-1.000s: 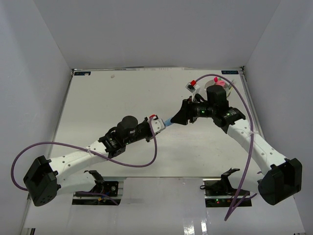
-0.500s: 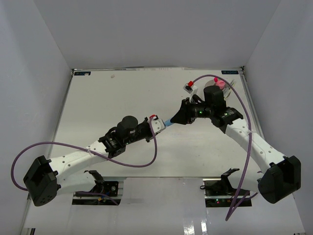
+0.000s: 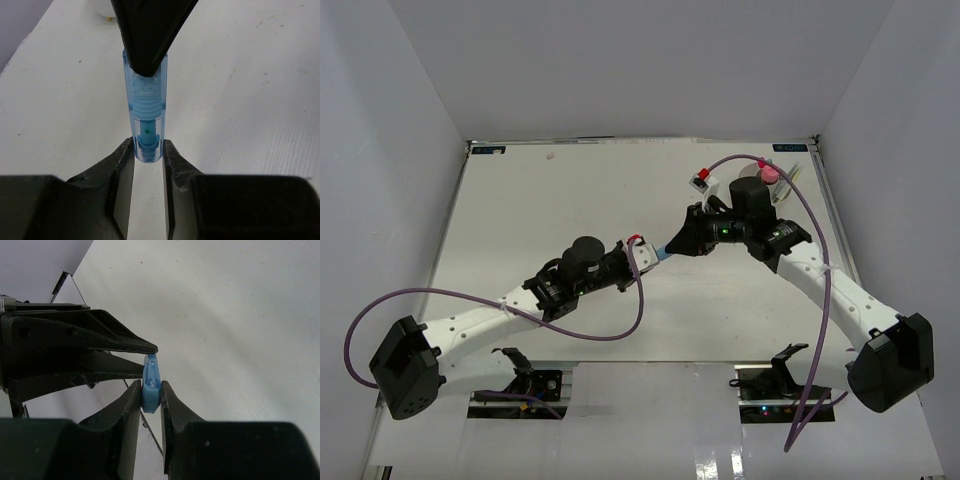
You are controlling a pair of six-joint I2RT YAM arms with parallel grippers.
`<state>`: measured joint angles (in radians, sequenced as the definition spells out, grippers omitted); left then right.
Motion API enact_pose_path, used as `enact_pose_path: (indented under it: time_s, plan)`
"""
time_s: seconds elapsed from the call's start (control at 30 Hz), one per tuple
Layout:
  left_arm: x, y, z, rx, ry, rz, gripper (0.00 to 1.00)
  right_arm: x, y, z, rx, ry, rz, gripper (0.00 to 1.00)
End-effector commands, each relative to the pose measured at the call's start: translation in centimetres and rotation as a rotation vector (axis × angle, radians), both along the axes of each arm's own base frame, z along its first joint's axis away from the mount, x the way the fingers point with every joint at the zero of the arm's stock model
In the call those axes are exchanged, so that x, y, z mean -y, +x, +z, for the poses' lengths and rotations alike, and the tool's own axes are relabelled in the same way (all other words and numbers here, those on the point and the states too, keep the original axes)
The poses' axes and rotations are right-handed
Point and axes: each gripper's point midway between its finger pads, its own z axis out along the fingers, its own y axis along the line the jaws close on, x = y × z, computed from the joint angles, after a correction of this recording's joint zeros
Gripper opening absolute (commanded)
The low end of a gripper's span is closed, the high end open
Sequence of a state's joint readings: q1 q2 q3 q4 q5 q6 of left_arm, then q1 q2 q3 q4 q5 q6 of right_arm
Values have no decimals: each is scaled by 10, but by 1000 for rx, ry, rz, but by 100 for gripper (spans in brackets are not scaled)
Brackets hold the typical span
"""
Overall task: Sort the stationery into containers
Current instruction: Close the pen cap on the pen.
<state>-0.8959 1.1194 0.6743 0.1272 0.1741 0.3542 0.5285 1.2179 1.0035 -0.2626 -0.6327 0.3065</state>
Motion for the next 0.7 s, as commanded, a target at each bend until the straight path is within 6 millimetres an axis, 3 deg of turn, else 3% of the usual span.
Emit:
enact_pose_path:
  time_s: [0.0,0.67]
  plan:
    - [15,-6,34,34,-82,-66,27,-9,-6,-1,4,-2,35,15]
    - [10,-12,61,68,-153,-68,23,-31,-20,-33,-63,-71,78,11]
